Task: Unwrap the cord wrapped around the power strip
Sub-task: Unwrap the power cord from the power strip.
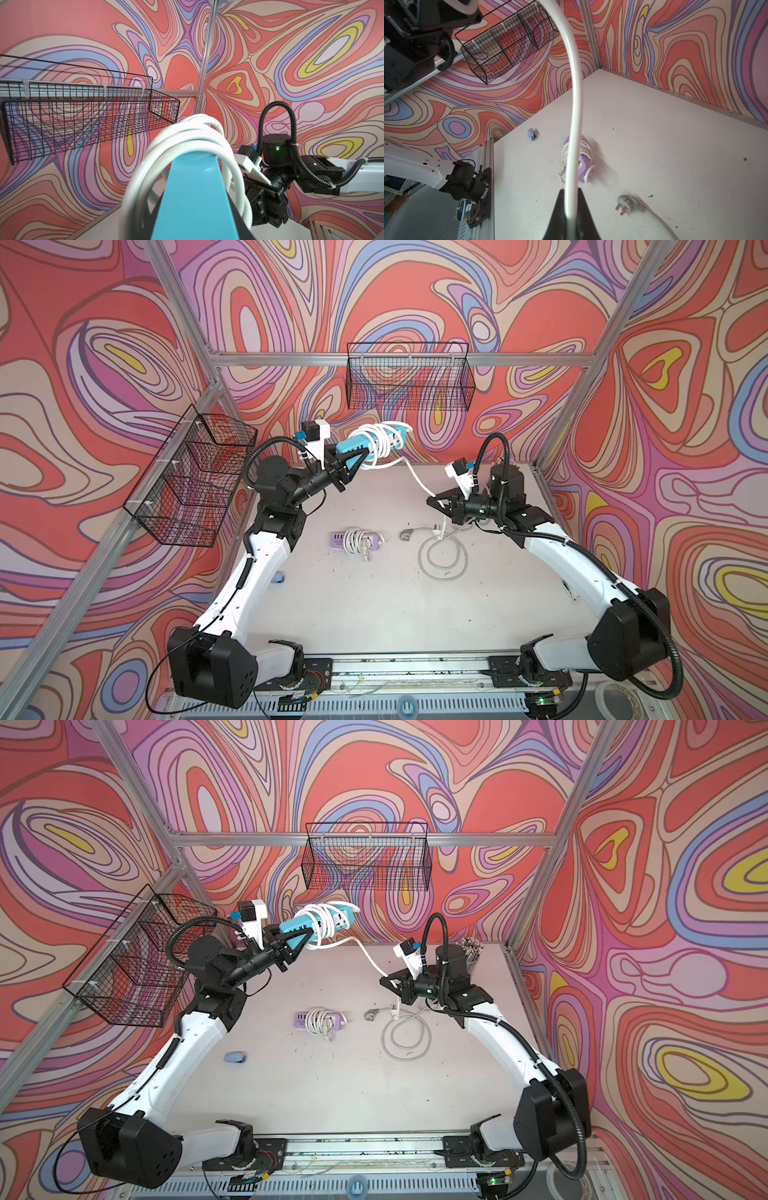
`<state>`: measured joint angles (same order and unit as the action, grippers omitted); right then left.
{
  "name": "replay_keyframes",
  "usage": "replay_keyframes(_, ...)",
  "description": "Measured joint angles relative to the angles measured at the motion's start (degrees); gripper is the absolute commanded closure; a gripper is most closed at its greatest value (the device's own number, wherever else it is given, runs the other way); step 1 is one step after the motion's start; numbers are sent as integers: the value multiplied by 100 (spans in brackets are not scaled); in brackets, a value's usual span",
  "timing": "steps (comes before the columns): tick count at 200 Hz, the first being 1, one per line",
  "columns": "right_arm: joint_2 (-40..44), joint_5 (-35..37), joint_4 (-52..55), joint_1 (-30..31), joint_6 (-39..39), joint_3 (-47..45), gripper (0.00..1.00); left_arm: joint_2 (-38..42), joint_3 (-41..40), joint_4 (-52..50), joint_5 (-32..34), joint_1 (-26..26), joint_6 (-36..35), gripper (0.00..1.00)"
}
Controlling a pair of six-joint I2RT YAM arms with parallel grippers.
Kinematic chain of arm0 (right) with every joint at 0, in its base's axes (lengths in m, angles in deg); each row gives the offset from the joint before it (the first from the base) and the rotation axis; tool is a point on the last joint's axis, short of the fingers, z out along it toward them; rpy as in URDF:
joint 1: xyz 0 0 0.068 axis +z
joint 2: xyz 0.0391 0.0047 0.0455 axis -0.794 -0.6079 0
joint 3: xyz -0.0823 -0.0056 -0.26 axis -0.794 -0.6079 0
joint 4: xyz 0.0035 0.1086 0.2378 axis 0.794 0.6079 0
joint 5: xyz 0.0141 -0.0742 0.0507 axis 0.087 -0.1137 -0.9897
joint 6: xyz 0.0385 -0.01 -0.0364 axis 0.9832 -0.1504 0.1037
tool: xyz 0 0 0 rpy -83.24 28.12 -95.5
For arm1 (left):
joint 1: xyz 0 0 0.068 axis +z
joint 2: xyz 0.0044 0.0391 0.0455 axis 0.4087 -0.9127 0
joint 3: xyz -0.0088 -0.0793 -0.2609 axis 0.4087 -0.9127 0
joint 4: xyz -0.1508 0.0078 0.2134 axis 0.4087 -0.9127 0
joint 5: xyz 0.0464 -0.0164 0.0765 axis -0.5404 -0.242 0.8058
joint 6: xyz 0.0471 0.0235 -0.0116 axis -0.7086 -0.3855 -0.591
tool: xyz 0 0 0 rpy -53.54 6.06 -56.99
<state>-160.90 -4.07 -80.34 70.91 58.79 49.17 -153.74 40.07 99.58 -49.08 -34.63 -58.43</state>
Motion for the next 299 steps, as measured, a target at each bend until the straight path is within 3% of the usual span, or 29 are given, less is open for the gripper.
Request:
replay_keyframes(62, -774, 31, -459, 59, 192, -133, 100, 68, -138, 302, 37, 2, 212, 100)
replay_keyframes(114, -1707, 256, -903, 404, 494, 116, 100, -157, -149, 1174, -315, 0, 1086, 100)
replay_keyframes(151, -2413, 595, -892, 483, 590, 1027, 100, -538, -63, 1613, -686, -94, 1690, 100)
replay_keyframes(198, -2905, 929, -590, 269, 531, 2505, 100, -634, 129, 1606, -1128, -483, 1784, 100)
replay_keyframes(265, -2872, 1040, 68, -570, 393, 4393, 100, -892, 208, 1360, -1381, -756, 1593, 100)
replay_keyframes(299, -2404, 1040, 321, -861, 391, 4704, 100, -984, 208, 1078, -1392, -758, 1434, 100)
